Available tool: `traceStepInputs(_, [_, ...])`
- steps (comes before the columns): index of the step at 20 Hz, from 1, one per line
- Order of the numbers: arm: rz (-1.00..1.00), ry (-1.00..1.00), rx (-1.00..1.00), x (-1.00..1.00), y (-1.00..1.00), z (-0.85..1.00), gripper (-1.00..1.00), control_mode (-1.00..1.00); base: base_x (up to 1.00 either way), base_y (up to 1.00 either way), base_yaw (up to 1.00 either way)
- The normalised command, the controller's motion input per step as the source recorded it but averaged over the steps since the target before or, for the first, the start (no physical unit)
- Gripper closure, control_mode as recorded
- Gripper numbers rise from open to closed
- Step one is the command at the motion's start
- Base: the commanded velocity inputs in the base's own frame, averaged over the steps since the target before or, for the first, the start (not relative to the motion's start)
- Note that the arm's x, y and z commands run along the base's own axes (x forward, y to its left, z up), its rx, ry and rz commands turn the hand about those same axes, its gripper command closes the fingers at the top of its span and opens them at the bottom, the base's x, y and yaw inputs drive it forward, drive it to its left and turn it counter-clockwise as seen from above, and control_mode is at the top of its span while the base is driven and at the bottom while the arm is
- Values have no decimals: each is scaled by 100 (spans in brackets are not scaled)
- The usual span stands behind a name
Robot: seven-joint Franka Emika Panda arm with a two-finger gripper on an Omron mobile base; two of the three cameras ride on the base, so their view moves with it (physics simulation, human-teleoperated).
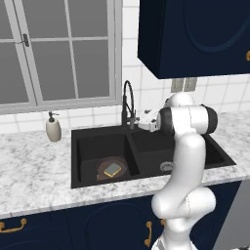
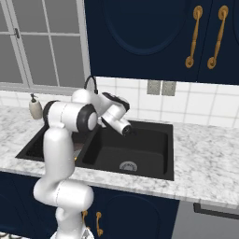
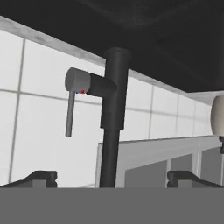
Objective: Pick the pan and sponge and place them into the sink. Then turn on the water.
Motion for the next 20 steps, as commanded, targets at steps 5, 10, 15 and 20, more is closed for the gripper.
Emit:
traceStepInputs(5, [0, 0, 0, 41, 4, -10, -100, -100, 0, 0, 0])
traceStepInputs(10, [0, 0, 0, 42, 0, -23, -100, -100, 0, 0, 0])
traceStepInputs(15, [0, 0, 1, 38, 0, -17, -100, -100, 0, 0, 0])
traceStepInputs(20, [0, 0, 2, 34, 0, -3, -100, -100, 0, 0, 0])
